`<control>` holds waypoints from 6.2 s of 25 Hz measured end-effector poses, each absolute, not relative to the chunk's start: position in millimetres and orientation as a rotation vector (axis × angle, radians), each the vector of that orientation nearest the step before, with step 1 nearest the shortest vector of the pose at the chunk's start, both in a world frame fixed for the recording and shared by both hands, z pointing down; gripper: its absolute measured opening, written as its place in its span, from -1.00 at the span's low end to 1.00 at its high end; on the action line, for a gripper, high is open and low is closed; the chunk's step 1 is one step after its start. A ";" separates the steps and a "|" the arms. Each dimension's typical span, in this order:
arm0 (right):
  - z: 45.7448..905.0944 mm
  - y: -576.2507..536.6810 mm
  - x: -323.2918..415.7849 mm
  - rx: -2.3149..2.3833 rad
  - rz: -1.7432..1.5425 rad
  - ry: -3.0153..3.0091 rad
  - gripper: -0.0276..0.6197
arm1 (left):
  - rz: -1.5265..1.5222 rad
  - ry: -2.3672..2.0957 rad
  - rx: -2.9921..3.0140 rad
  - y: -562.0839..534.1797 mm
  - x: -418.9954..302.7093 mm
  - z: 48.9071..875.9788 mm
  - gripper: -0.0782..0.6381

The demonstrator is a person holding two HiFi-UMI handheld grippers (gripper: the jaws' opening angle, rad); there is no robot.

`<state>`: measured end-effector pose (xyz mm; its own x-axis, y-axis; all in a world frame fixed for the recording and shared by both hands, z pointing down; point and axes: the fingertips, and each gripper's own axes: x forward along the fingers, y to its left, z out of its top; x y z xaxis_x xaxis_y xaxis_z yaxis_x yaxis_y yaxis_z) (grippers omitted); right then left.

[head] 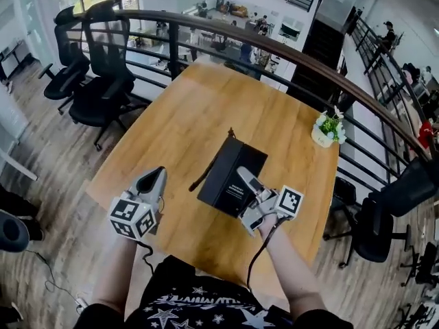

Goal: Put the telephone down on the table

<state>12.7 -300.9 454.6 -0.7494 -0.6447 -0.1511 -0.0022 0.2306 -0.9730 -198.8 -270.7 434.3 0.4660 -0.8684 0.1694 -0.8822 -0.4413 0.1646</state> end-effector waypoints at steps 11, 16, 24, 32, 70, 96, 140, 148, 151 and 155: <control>448.2 -435.8 -24.2 -0.741 -1.466 1.902 -0.40 | 0.159 -1.277 2.572 -431.8 -232.4 436.3 -0.77; 458.6 -500.3 -31.1 -0.771 -1.446 1.894 -0.40 | 0.202 -1.208 2.625 -500.9 -228.4 446.4 -0.77; 503.2 -593.1 -30.7 -0.870 -1.455 1.886 -0.40 | 0.231 -1.164 2.638 -596.5 -218.3 467.2 -0.77; 540.2 -689.3 -8.6 -0.939 -1.430 1.872 -0.40 | 0.231 -1.144 2.663 -689.6 -194.2 495.7 -0.77; 621.8 -899.7 -30.0 -0.849 -1.547 2.023 -0.38 | 0.234 -1.154 2.596 -833.9 -176.8 594.4 -0.77; 610.2 -892.8 -13.5 -1.359 -1.376 2.291 0.44 | 0.251 -1.167 2.563 -802.0 -187.4 584.3 -0.77; 443.4 -510.4 -59.4 -1.317 -0.664 2.860 -0.24 | 0.190 -1.373 2.518 -440.5 -203.6 464.2 -0.77; 435.2 -429.8 -49.8 -1.269 -0.638 2.833 -0.64 | 0.112 -1.435 2.400 -354.2 -206.4 467.6 -0.77; 436.6 -395.3 -43.7 -1.220 -0.665 2.822 -0.66 | 0.070 -1.462 2.367 -315.2 -197.4 467.6 -0.77; 437.4 -345.3 -35.8 -1.143 -0.683 2.842 -0.72 | 0.036 -1.500 2.317 -260.2 -183.8 471.4 -0.77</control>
<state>-35.8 -345.3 437.4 -0.7349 -0.6600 0.1557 -0.6587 0.6403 -0.3952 -183.8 -260.2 471.4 0.4304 -0.8746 0.2234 -0.8843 -0.3589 0.2985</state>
